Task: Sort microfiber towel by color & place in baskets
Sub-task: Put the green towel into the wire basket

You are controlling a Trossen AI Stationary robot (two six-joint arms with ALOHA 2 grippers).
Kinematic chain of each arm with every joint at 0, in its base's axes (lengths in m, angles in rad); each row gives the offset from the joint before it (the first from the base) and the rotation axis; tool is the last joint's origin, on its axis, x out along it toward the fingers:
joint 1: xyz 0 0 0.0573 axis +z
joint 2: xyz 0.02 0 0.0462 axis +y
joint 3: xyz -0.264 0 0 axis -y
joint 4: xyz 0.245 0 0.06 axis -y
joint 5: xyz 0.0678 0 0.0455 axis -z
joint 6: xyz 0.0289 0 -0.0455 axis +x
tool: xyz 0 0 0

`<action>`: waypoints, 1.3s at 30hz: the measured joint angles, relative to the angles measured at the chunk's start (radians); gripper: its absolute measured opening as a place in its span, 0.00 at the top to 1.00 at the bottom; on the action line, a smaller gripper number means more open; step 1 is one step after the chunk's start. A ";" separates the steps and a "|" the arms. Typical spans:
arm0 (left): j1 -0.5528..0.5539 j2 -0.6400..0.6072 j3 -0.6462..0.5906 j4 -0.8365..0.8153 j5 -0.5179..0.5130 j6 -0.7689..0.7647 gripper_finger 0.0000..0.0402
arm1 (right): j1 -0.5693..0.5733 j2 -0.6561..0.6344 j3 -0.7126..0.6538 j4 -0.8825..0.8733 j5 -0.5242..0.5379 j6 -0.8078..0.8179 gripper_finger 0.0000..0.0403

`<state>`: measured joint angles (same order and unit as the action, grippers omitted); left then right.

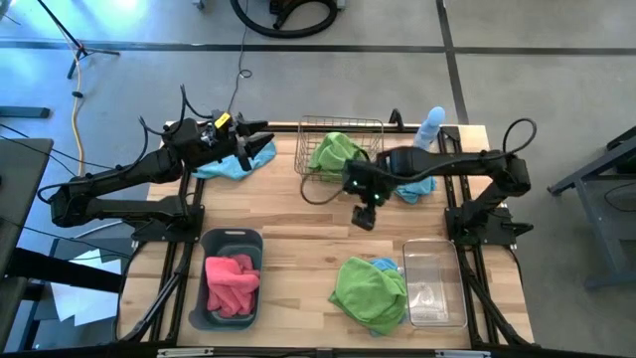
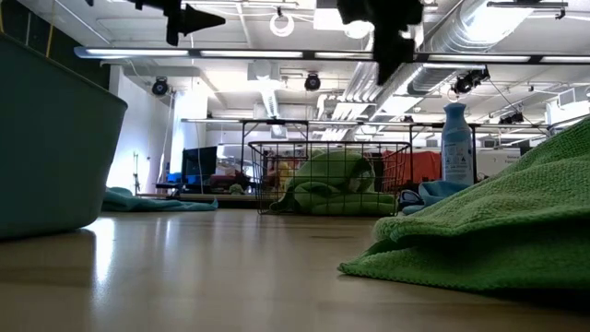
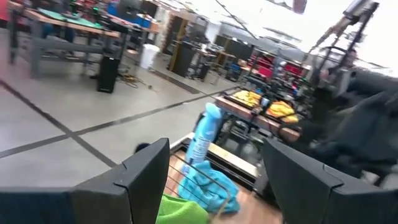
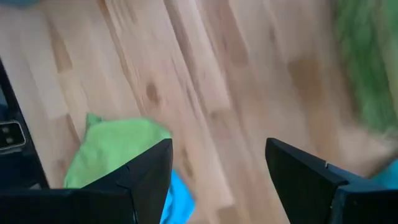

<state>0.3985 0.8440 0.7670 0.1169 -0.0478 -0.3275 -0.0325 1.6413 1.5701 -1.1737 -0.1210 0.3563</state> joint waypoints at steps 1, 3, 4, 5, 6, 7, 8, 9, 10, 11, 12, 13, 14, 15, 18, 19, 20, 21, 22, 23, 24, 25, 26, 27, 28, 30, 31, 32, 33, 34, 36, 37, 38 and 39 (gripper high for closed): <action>0.000 0.000 0.000 0.000 0.018 0.000 0.39 | 0.009 -0.012 -0.042 0.002 -0.014 0.026 0.37; 0.000 0.000 0.000 0.000 0.044 -0.007 0.39 | 0.027 -0.036 -0.134 0.029 -0.040 0.072 0.37; -0.001 0.000 0.000 0.001 0.061 -0.017 0.39 | 0.037 -0.047 -0.174 0.049 -0.058 0.098 0.37; 0.000 0.000 0.000 0.002 0.080 -0.031 0.39 | 0.048 -0.061 -0.208 0.070 -0.077 0.126 0.37; -0.002 0.000 0.000 0.004 0.095 -0.046 0.39 | 0.059 -0.075 -0.237 0.087 -0.097 0.151 0.37; -0.005 0.000 0.000 0.009 0.104 -0.064 0.39 | 0.072 -0.088 -0.259 0.099 -0.116 0.170 0.37; -0.012 0.000 0.000 0.015 0.111 -0.077 0.39 | 0.088 -0.100 -0.276 0.108 -0.123 0.187 0.37; -0.022 0.002 0.000 0.024 0.115 -0.087 0.39 | 0.104 -0.110 -0.292 0.113 -0.122 0.198 0.37; -0.035 0.006 0.000 0.036 0.115 -0.096 0.39 | 0.122 -0.121 -0.303 0.116 -0.118 0.205 0.37; -0.049 0.010 0.000 0.055 0.115 -0.108 0.39 | 0.140 -0.133 -0.309 0.120 -0.115 0.211 0.37; -0.065 0.017 0.000 0.078 0.116 -0.117 0.39 | 0.157 -0.145 -0.311 0.123 -0.114 0.212 0.37; -0.082 0.026 0.000 0.108 0.117 -0.124 0.39 | 0.176 -0.157 -0.310 0.130 -0.114 0.212 0.37; -0.102 0.038 0.000 0.141 0.115 -0.130 0.39 | 0.193 -0.169 -0.310 0.143 -0.115 0.212 0.37; -0.123 0.050 0.000 0.168 0.112 -0.139 0.39 | 0.211 -0.179 -0.310 0.163 -0.120 0.213 0.37; -0.195 0.097 -0.001 0.256 0.078 -0.168 0.39 | 0.278 -0.209 -0.310 0.236 -0.129 0.237 0.37; -0.222 0.112 -0.001 0.275 0.061 -0.174 0.39 | 0.304 -0.214 -0.310 0.254 -0.132 0.242 0.37; -0.250 0.129 -0.001 0.295 0.045 -0.177 0.39 | 0.332 -0.217 -0.309 0.269 -0.134 0.245 0.37; -0.280 0.144 -0.001 0.305 0.025 -0.177 0.39 | 0.360 -0.216 -0.309 0.280 -0.129 0.245 0.37; -0.311 0.158 -0.001 0.306 0.001 -0.181 0.39 | 0.388 -0.216 -0.309 0.285 -0.118 0.239 0.37; -0.342 0.172 -0.001 0.306 -0.030 -0.188 0.39 | 0.413 -0.214 -0.309 0.288 -0.110 0.227 0.37; -0.372 0.186 -0.001 0.306 -0.064 -0.195 0.39 | 0.437 -0.210 -0.309 0.296 -0.103 0.219 0.37; -0.403 0.198 -0.001 0.306 -0.100 -0.196 0.39 | 0.457 -0.203 -0.309 0.299 -0.096 0.213 0.37; -0.431 0.209 -0.001 0.305 -0.140 -0.195 0.39 | 0.476 -0.198 -0.309 0.294 -0.094 0.213 0.37; -0.457 0.220 -0.001 0.308 -0.179 -0.195 0.39 | 0.490 -0.193 -0.309 0.290 -0.092 0.217 0.37; -0.479 0.229 -0.001 0.308 -0.216 -0.195 0.39 | 0.499 -0.189 -0.309 0.292 -0.092 0.223 0.37; -0.512 0.245 -0.001 0.307 -0.282 -0.194 0.39 | 0.512 -0.180 -0.309 0.272 -0.075 0.247 0.37; -0.521 0.252 -0.001 0.309 -0.308 -0.194 0.39 | 0.516 -0.173 -0.309 0.258 -0.060 0.262 0.37; -0.529 0.256 -0.001 0.307 -0.330 -0.194 0.39 | 0.518 -0.164 -0.309 0.243 -0.051 0.274 0.37; -0.534 0.259 -0.001 0.306 -0.344 -0.193 0.39 | 0.518 -0.156 -0.309 0.230 -0.052 0.280 0.37; -0.536 0.262 -0.001 0.308 -0.351 -0.193 0.39 | 0.519 -0.148 -0.309 0.226 -0.058 0.281 0.37; -0.537 0.264 -0.001 0.307 -0.355 -0.193 0.39 | 0.526 -0.131 -0.309 0.241 -0.085 0.275 0.37; -0.537 0.264 -0.001 0.307 -0.355 -0.190 0.39 | 0.530 -0.122 -0.309 0.257 -0.102 0.268 0.37; -0.537 0.264 -0.001 0.308 -0.355 -0.181 0.39 | 0.535 -0.114 -0.309 0.274 -0.111 0.255 0.37; -0.537 0.264 -0.001 0.308 -0.356 -0.168 0.39 | 0.540 -0.107 -0.309 0.281 -0.116 0.242 0.37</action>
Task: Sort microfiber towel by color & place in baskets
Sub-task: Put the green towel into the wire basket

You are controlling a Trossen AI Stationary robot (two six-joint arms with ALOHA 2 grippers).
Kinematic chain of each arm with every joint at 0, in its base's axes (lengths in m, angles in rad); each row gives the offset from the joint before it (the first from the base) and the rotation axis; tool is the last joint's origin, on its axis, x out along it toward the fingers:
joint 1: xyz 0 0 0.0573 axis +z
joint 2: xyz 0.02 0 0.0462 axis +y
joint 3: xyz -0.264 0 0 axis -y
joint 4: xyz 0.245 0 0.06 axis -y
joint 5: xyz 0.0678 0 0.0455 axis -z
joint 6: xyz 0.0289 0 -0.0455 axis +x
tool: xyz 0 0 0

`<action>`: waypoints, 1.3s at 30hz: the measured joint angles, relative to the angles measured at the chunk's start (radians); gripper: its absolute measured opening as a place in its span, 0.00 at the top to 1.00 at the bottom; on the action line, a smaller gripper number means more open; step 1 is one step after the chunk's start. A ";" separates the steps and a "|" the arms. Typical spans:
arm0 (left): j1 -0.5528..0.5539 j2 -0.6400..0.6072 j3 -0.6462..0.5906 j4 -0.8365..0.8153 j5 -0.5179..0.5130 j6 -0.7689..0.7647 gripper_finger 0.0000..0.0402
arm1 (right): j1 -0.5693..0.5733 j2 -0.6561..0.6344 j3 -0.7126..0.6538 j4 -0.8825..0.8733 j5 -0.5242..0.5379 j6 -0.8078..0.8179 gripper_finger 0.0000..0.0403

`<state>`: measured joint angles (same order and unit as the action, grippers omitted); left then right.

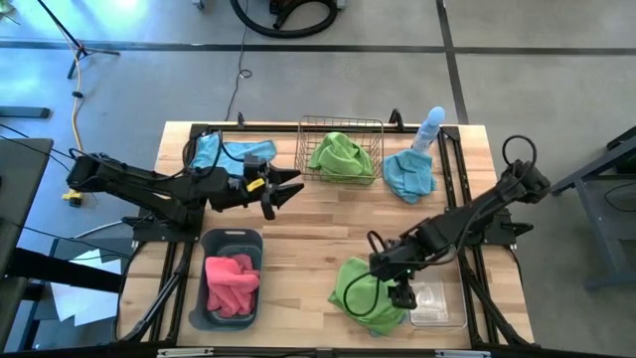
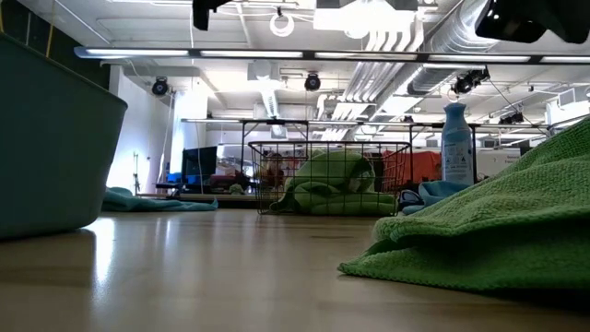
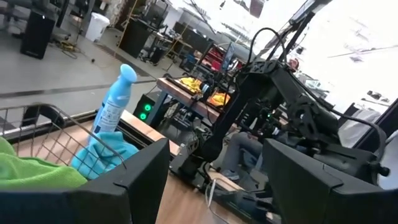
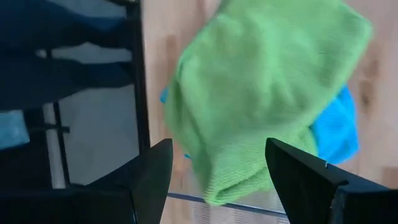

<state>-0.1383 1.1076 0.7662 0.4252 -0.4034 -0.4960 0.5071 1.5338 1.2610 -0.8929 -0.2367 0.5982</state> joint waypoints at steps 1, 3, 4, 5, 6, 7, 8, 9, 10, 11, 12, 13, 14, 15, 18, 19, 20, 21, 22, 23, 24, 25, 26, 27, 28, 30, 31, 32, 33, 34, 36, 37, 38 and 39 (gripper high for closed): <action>0.000 0.000 0.000 0.000 -0.001 0.010 0.39 | 0.004 0.008 0.000 -0.003 0.001 -0.016 0.37; 0.000 -0.004 0.000 -0.002 -0.001 0.026 0.39 | 0.012 0.030 0.000 -0.023 0.004 -0.027 0.37; 0.000 -0.005 0.000 0.001 -0.001 0.030 0.39 | 0.017 0.041 0.000 -0.039 0.009 -0.026 0.37; 0.000 -0.006 0.000 0.001 -0.001 0.037 0.39 | 0.021 0.053 0.000 -0.052 0.015 -0.020 0.37; 0.000 -0.005 0.000 0.000 -0.001 0.046 0.39 | 0.027 0.065 0.000 -0.058 0.022 -0.019 0.37; 0.000 -0.005 0.000 -0.003 -0.001 0.055 0.39 | 0.033 0.079 0.000 -0.062 0.026 -0.019 0.37; 0.000 -0.005 0.000 -0.002 -0.001 0.065 0.39 | 0.039 0.093 0.000 -0.066 0.027 -0.020 0.37; 0.000 -0.005 0.000 -0.001 -0.001 0.075 0.39 | 0.045 0.107 0.000 -0.067 0.027 -0.020 0.37; 0.000 -0.005 0.000 -0.001 -0.001 0.084 0.39 | 0.052 0.119 0.000 -0.067 0.027 -0.020 0.37; 0.000 -0.005 0.000 -0.002 -0.001 0.092 0.39 | 0.057 0.131 0.000 -0.067 0.027 -0.022 0.37; 0.000 -0.005 0.000 -0.002 -0.001 0.102 0.39 | 0.061 0.142 0.000 -0.067 0.028 -0.022 0.37; 0.000 -0.005 0.000 -0.002 -0.001 0.109 0.39 | 0.064 0.153 0.000 -0.067 0.029 -0.022 0.37; 0.000 -0.005 0.000 -0.002 -0.001 0.117 0.39 | 0.066 0.164 0.000 -0.067 0.035 -0.022 0.37; 0.000 -0.005 0.000 -0.002 -0.001 0.125 0.39 | 0.066 0.172 0.000 -0.067 0.047 -0.021 0.37; 0.000 -0.005 0.000 -0.002 -0.001 0.144 0.39 | 0.065 0.190 0.000 -0.068 0.074 0.002 0.37; 0.000 -0.005 0.000 -0.002 -0.001 0.149 0.39 | 0.065 0.194 0.000 -0.067 0.082 0.009 0.37; 0.000 -0.005 0.000 -0.002 -0.001 0.151 0.39 | 0.065 0.196 0.000 -0.068 0.088 0.015 0.37; 0.000 -0.005 0.000 -0.002 -0.001 0.151 0.39 | 0.065 0.196 0.000 -0.069 0.099 0.020 0.37; 0.000 -0.005 0.000 -0.002 -0.001 0.151 0.39 | 0.065 0.196 0.000 -0.068 0.110 0.024 0.37; 0.000 -0.005 0.000 -0.002 -0.001 0.152 0.39 | 0.065 0.196 0.000 -0.068 0.120 0.030 0.38; 0.001 -0.005 0.000 -0.002 -0.001 0.155 0.39 | 0.065 0.196 0.000 -0.068 0.129 0.030 0.38; 0.001 -0.005 0.000 -0.002 -0.001 0.160 0.39 | 0.065 0.196 0.000 -0.070 0.134 0.031 0.39; 0.001 -0.005 0.000 -0.002 -0.001 0.165 0.39 | 0.065 0.196 0.000 -0.073 0.137 0.031 0.41; 0.002 -0.005 0.000 -0.002 -0.001 0.167 0.39 | 0.065 0.196 0.000 -0.075 0.141 0.031 0.43; 0.002 -0.005 0.000 -0.003 -0.001 0.167 0.39 | 0.065 0.196 0.000 -0.076 0.147 0.031 0.46; 0.002 -0.005 0.000 -0.003 -0.001 0.167 0.39 | 0.065 0.196 0.000 -0.076 0.155 0.032 0.56; 0.002 -0.005 0.000 -0.003 -0.001 0.167 0.39 | 0.065 0.196 0.000 -0.078 0.155 0.033 0.62; 0.002 -0.005 0.000 -0.003 -0.001 0.167 0.39 | 0.065 0.196 0.000 -0.080 0.155 0.034 0.69; 0.002 -0.005 0.000 -0.002 -0.001 0.167 0.39 | 0.065 0.196 0.000 -0.082 0.154 0.034 0.77; 0.002 -0.005 0.000 -0.003 -0.001 0.168 0.39 | 0.065 0.196 0.000 -0.082 0.152 0.034 0.85; 0.002 -0.005 0.001 -0.003 0.000 0.168 0.39 | 0.062 0.192 0.000 -0.080 0.138 0.036 0.96; 0.002 -0.006 0.001 -0.003 0.000 0.168 0.39 | 0.062 0.188 0.000 -0.075 0.125 0.045 0.96; 0.002 -0.009 0.001 -0.006 0.000 0.168 0.39 | 0.060 0.179 0.000 -0.069 0.119 0.054 0.96; 0.002 -0.012 0.001 -0.005 0.000 0.169 0.39 | 0.060 0.169 0.001 -0.066 0.111 0.058 0.96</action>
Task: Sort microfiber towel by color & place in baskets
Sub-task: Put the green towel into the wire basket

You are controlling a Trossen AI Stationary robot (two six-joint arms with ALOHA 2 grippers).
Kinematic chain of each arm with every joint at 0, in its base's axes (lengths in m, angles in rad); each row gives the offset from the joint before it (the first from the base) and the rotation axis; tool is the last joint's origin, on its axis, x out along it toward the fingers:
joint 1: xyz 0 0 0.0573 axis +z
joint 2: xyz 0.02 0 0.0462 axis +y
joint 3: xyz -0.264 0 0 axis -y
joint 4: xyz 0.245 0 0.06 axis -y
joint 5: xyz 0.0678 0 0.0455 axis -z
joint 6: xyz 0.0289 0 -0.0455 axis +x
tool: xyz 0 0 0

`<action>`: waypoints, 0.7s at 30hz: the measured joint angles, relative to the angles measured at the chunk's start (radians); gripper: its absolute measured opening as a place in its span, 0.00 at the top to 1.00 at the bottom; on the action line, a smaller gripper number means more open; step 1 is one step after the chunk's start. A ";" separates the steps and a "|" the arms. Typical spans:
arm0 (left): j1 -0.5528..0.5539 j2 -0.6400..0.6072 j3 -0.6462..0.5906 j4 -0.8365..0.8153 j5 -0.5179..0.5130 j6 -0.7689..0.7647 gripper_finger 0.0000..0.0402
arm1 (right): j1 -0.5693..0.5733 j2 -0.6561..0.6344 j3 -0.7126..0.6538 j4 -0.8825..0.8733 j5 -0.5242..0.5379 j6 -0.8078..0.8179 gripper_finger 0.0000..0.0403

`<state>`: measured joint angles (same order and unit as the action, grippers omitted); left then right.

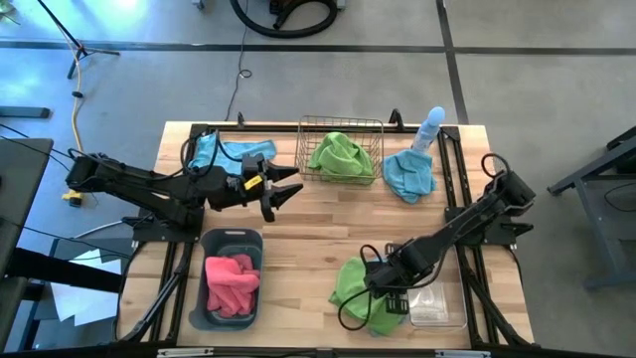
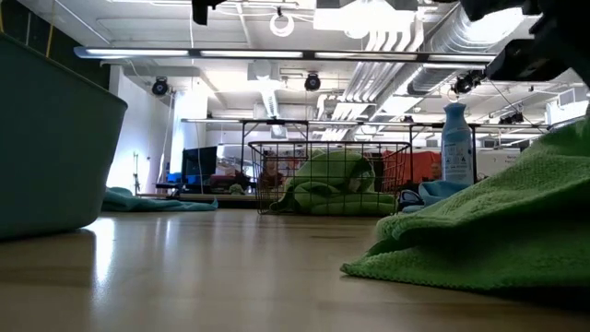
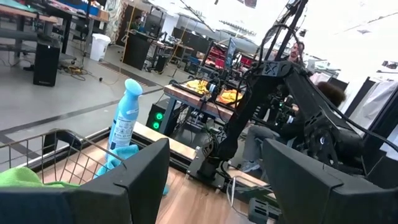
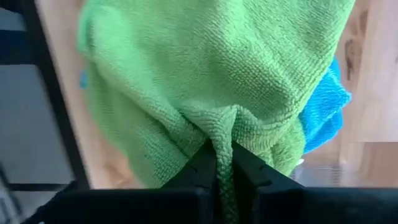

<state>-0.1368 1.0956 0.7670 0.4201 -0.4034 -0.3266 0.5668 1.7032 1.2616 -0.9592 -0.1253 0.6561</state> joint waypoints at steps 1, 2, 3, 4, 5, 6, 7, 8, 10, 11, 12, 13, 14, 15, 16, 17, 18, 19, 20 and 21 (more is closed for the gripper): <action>0.000 -0.003 0.000 0.002 0.000 0.008 0.39 | -0.001 -0.011 0.004 -0.003 -0.003 0.001 0.97; 0.000 -0.010 0.000 -0.001 0.000 0.020 0.39 | -0.002 -0.023 0.012 -0.008 -0.002 0.000 0.98; 0.000 -0.018 0.000 -0.002 0.000 0.029 0.39 | -0.005 -0.036 0.024 -0.010 -0.002 0.000 0.99; 0.000 -0.025 0.000 0.004 0.000 0.039 0.39 | -0.010 -0.048 0.040 -0.014 0.002 0.000 0.99; 0.002 -0.033 0.001 0.004 -0.002 0.047 0.39 | -0.013 -0.062 0.060 -0.020 0.002 -0.002 0.99; 0.005 -0.043 0.001 -0.001 -0.002 0.053 0.39 | -0.019 -0.074 0.081 -0.026 0.003 -0.008 0.99; 0.009 -0.051 0.001 -0.001 -0.002 0.058 0.39 | -0.027 -0.085 0.105 -0.027 0.007 -0.015 0.99; 0.013 -0.062 0.001 0.001 -0.002 0.060 0.39 | -0.035 -0.096 0.132 -0.025 0.012 -0.029 0.99; 0.025 -0.080 0.001 0.002 -0.004 0.059 0.39 | -0.053 -0.113 0.196 -0.027 0.013 -0.063 0.99; 0.030 -0.090 0.001 -0.001 -0.004 0.059 0.39 | -0.061 -0.119 0.232 -0.026 0.019 -0.080 0.99; 0.036 -0.098 0.001 -0.001 -0.005 0.059 0.39 | -0.069 -0.122 0.268 -0.028 0.025 -0.094 1.00; 0.040 -0.103 0.001 0.004 -0.006 0.059 0.39 | -0.080 -0.123 0.307 -0.032 0.030 -0.112 1.00; 0.043 -0.110 0.001 0.002 -0.006 0.059 0.39 | -0.088 -0.123 0.345 -0.030 0.038 -0.132 1.00; 0.047 -0.116 0.001 -0.004 -0.005 0.059 0.39 | -0.097 -0.123 0.380 -0.029 0.042 -0.156 1.00; 0.048 -0.121 0.000 0.000 -0.006 0.059 0.39 | -0.104 -0.123 0.417 -0.029 0.044 -0.177 1.00; 0.051 -0.122 0.001 0.005 -0.005 0.059 0.39 | -0.113 -0.123 0.450 -0.028 0.048 -0.196 1.00; 0.052 -0.125 0.001 0.001 -0.005 0.059 0.39 | -0.121 -0.123 0.481 -0.025 0.048 -0.215 1.00; 0.052 -0.130 0.001 -0.005 -0.005 0.059 0.39 | -0.130 -0.123 0.512 -0.028 0.050 -0.233 1.00; 0.052 -0.133 0.000 -0.004 -0.005 0.059 0.39 | -0.136 -0.123 0.541 -0.031 0.051 -0.249 1.00; 0.051 -0.134 0.000 0.002 -0.005 0.059 0.39 | -0.142 -0.123 0.569 -0.031 0.051 -0.263 1.00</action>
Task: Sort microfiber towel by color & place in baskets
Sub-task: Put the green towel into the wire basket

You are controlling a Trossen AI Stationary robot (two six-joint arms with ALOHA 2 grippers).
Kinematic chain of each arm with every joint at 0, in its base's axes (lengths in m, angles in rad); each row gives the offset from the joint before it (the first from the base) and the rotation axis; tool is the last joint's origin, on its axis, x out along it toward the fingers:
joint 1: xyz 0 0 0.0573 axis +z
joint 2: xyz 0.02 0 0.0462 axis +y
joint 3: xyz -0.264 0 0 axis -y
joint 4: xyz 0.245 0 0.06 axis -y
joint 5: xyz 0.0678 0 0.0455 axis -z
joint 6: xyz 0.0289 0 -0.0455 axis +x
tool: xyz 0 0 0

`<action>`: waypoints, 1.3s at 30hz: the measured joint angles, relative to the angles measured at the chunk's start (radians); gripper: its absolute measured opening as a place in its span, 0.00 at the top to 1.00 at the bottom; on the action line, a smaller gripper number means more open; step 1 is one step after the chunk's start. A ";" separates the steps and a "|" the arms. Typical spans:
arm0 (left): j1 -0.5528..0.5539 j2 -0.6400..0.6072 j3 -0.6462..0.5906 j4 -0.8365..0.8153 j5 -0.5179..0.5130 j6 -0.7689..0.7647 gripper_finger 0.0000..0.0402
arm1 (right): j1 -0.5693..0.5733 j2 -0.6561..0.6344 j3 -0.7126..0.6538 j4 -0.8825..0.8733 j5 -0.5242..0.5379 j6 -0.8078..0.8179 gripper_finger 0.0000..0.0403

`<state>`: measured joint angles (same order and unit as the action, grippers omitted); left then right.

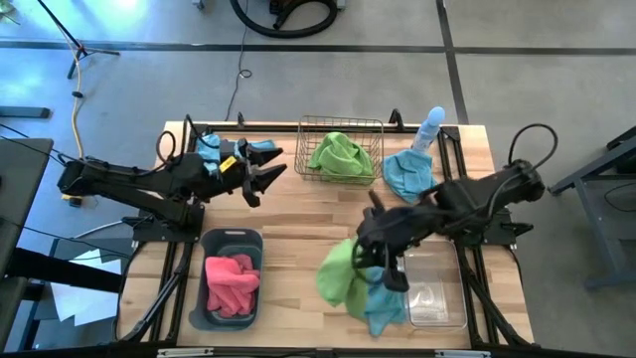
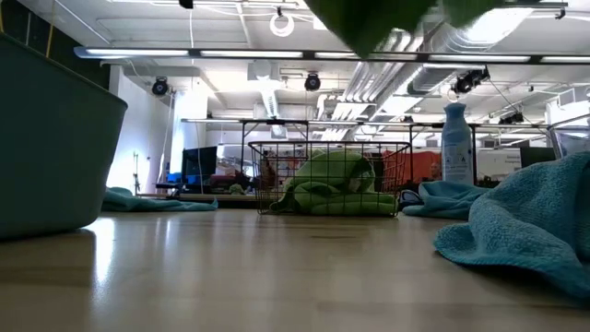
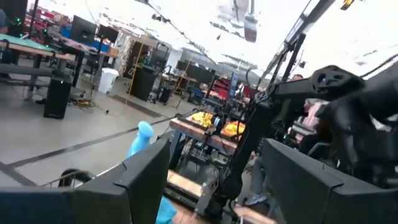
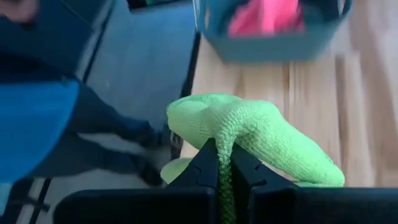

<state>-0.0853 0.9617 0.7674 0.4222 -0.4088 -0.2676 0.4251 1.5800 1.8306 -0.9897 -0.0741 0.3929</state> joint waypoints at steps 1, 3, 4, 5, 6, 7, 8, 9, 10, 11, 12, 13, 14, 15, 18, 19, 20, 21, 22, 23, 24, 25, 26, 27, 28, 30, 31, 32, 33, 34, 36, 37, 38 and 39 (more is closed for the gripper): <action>0.000 -0.001 0.000 -0.001 0.000 0.000 0.39 | -0.005 0.000 0.025 0.000 0.002 -0.012 1.00; 0.000 -0.008 0.000 -0.013 0.001 0.000 0.39 | -0.012 0.000 0.064 -0.005 0.003 -0.034 1.00; 0.000 -0.012 0.000 -0.007 0.001 0.001 0.39 | -0.014 0.000 0.077 -0.013 0.003 -0.040 1.00; 0.000 -0.017 0.000 -0.003 0.001 0.004 0.39 | -0.017 0.000 0.084 -0.023 0.003 -0.048 1.00; 0.000 -0.023 0.000 -0.004 0.001 0.009 0.39 | -0.021 0.000 0.088 -0.034 0.003 -0.055 1.00; 0.000 -0.029 0.000 -0.007 0.001 0.009 0.39 | -0.024 0.000 0.088 -0.049 0.003 -0.060 1.00; 0.000 -0.035 0.000 -0.010 0.001 0.009 0.39 | -0.027 0.000 0.087 -0.066 0.008 -0.062 1.00; 0.000 -0.041 0.000 -0.005 0.001 0.010 0.39 | -0.032 0.001 0.087 -0.087 0.018 -0.063 1.00; 0.000 -0.047 0.000 -0.004 0.001 0.011 0.39 | -0.037 0.001 0.087 -0.107 0.025 -0.073 1.00; 0.000 -0.055 0.000 -0.008 0.001 0.016 0.39 | -0.043 0.001 0.087 -0.122 0.032 -0.086 1.00; 0.000 -0.064 0.000 -0.008 0.001 0.023 0.39 | -0.052 0.001 0.087 -0.130 0.040 -0.104 1.00; 0.000 -0.070 0.000 -0.005 0.001 0.033 0.39 | -0.065 0.001 0.087 -0.131 0.044 -0.122 1.00; 0.000 -0.077 0.000 -0.004 0.001 0.041 0.39 | -0.080 0.001 0.087 -0.129 0.044 -0.142 1.00; 0.000 -0.083 0.000 -0.007 0.001 0.046 0.39 | -0.100 0.001 0.087 -0.128 0.044 -0.162 1.00; 0.000 -0.097 0.000 -0.007 -0.001 0.061 0.39 | -0.173 0.000 0.087 -0.124 0.043 -0.221 1.00; 0.000 -0.102 0.000 -0.008 -0.004 0.063 0.39 | -0.200 0.000 0.087 -0.122 0.043 -0.248 1.00; 0.000 -0.106 0.000 -0.011 -0.004 0.063 0.39 | -0.229 0.000 0.087 -0.119 0.043 -0.274 1.00; 0.000 -0.109 0.000 -0.014 -0.004 0.063 0.39 | -0.259 0.000 0.087 -0.113 0.041 -0.299 1.00; 0.000 -0.111 0.000 -0.018 -0.004 0.063 0.39 | -0.289 0.000 0.087 -0.105 0.039 -0.322 1.00; 0.000 -0.114 0.000 -0.024 -0.004 0.063 0.39 | -0.320 0.000 0.087 -0.099 0.040 -0.344 1.00; 0.000 -0.116 0.000 -0.031 -0.005 0.063 0.39 | -0.353 0.000 0.086 -0.097 0.040 -0.368 1.00; 0.000 -0.118 0.000 -0.039 -0.005 0.062 0.39 | -0.386 0.000 0.086 -0.096 0.040 -0.388 1.00; 0.000 -0.121 0.000 -0.046 -0.005 0.062 0.39 | -0.419 0.000 0.086 -0.091 0.040 -0.405 1.00; 0.000 -0.123 0.000 -0.053 -0.005 0.062 0.39 | -0.452 0.000 0.086 -0.084 0.040 -0.422 1.00; 0.000 -0.125 0.000 -0.056 -0.005 0.062 0.39 | -0.484 0.000 0.086 -0.075 0.040 -0.438 1.00; 0.000 -0.126 0.000 -0.062 -0.006 0.062 0.39 | -0.547 0.000 0.085 -0.033 0.032 -0.457 1.00; 0.000 -0.126 0.000 -0.064 -0.007 0.062 0.39 | -0.578 0.000 0.085 -0.002 0.023 -0.461 1.00; 0.000 -0.125 0.000 -0.065 -0.007 0.062 0.39 | -0.608 0.000 0.085 0.032 0.013 -0.463 1.00; 0.000 -0.125 0.000 -0.064 -0.007 0.063 0.39 | -0.637 0.000 0.085 0.066 0.004 -0.462 1.00; 0.000 -0.126 0.000 -0.064 -0.007 0.063 0.39 | -0.667 0.000 0.085 0.099 -0.007 -0.453 1.00; 0.000 -0.125 0.000 -0.064 -0.007 0.063 0.39 | -0.720 0.000 0.085 0.156 -0.013 -0.419 1.00; 0.000 -0.125 0.000 -0.064 -0.007 0.063 0.39 | -0.744 0.003 0.085 0.180 -0.013 -0.395 1.00; 0.000 -0.125 0.000 -0.064 -0.007 0.063 0.39 | -0.765 0.006 0.085 0.198 -0.014 -0.368 1.00; 0.000 -0.125 0.000 -0.064 -0.007 0.063 0.39 | -0.785 0.011 0.085 0.203 -0.013 -0.343 1.00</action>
<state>-0.0853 0.8364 0.7673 0.3584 -0.4156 -0.2050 -0.3603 1.5913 1.9160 -0.7872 -0.0875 0.0503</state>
